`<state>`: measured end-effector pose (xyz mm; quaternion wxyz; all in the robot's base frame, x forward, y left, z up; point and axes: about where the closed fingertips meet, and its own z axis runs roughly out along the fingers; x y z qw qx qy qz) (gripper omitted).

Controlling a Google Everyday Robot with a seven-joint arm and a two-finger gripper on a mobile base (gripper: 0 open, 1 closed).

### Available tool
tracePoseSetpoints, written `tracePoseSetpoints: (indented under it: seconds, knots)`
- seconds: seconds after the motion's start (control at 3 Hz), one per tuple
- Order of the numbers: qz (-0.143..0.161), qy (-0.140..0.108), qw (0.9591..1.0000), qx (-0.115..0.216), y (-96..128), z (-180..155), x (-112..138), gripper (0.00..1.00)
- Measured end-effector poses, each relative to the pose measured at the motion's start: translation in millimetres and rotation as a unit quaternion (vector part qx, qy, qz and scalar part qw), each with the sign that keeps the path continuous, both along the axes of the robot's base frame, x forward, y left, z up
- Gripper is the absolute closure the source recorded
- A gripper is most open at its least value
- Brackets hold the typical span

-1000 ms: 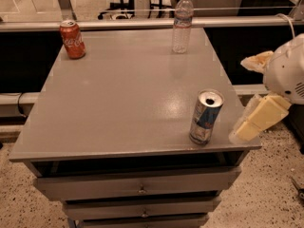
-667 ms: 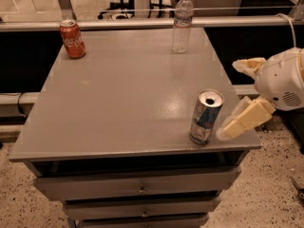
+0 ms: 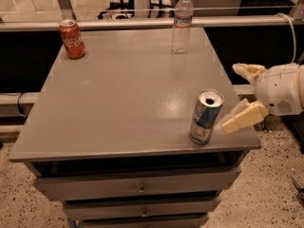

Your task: Knock redbull can over

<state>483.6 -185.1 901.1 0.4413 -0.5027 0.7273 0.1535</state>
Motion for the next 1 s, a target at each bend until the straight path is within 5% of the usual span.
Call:
tracePoseSetpoints:
  seconds: [0.67,1.0]
  knots:
    - [0.024,-0.010,0.9961,0.084,28,-17,18,0.00]
    - [0.052,-0.008,0.9897,0.133,74,-21,33,0.00]
